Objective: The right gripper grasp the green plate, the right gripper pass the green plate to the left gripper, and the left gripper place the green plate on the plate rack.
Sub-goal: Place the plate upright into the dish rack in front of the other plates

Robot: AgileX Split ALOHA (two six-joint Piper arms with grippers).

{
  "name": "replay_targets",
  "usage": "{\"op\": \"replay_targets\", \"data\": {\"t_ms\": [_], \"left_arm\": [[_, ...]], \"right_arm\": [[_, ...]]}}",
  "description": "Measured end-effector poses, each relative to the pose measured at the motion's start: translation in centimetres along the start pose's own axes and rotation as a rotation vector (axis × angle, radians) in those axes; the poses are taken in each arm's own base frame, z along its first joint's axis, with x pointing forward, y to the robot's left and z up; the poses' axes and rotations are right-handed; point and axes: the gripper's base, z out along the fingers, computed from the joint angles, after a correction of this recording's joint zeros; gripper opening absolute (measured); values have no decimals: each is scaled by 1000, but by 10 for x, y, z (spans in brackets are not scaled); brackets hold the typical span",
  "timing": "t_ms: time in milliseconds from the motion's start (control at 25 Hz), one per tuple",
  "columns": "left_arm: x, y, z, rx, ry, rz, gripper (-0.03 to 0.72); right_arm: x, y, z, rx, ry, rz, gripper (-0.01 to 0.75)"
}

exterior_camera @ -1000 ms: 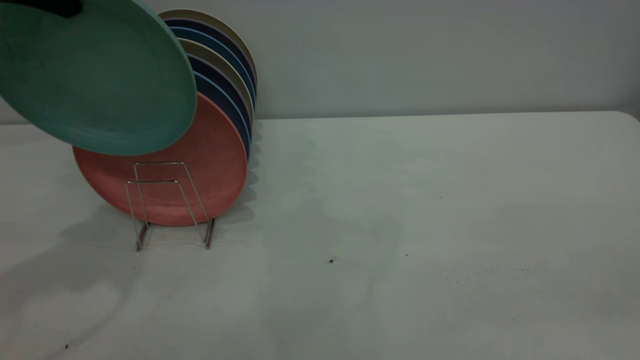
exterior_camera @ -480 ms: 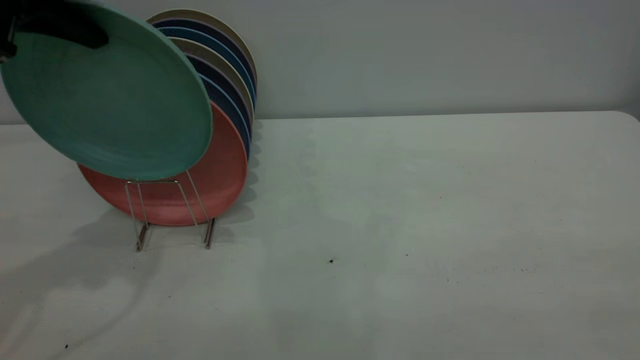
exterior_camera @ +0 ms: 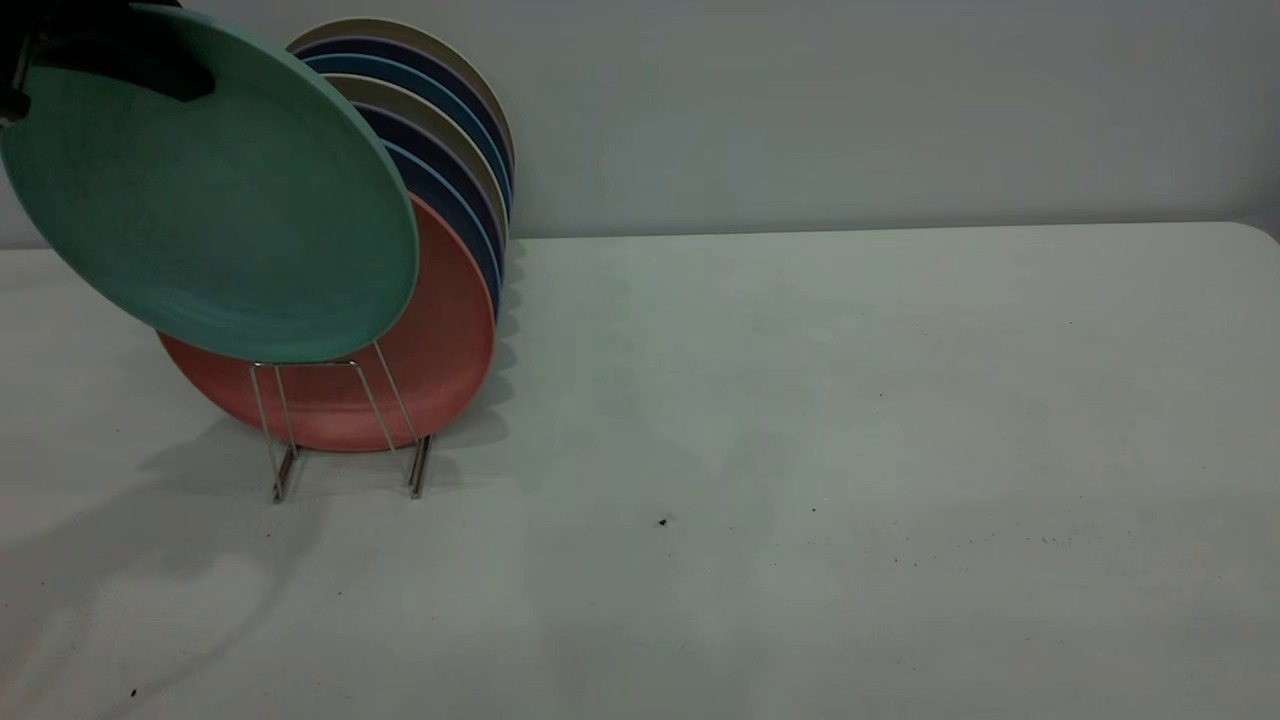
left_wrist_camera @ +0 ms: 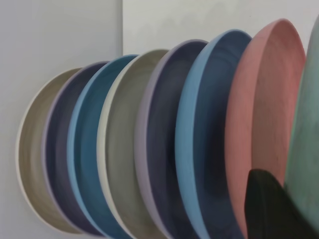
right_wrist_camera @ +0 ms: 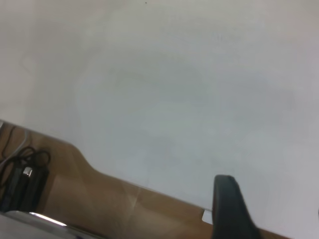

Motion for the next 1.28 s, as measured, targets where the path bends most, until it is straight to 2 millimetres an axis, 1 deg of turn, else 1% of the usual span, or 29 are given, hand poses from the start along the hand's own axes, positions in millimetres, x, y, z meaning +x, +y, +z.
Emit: {"op": "replay_targets", "data": {"t_ms": [240,480,680,840,1080,1160,1280], "left_arm": [[8,-4,18,30,11,-18,104],[6,-3,21,18,-13,-61,104],[6,-2,22,13,-22,-74,125],[5,-2,22,7,-21,-77,193],[5,-2,22,7,-22,-78,344],[5,-2,22,7,-22,-78,380],[5,-2,22,7,-22,-87,415]], "right_arm": [[0,-1,0,10,4,-5,438],[0,-1,0,11,3,-5,438],[0,-1,0,13,-1,-5,438],[0,-1,0,13,-2,-4,438],[0,-1,0,14,-2,-4,438],[0,-1,0,14,-2,-4,438],[0,-1,0,14,-2,-4,438]]}}
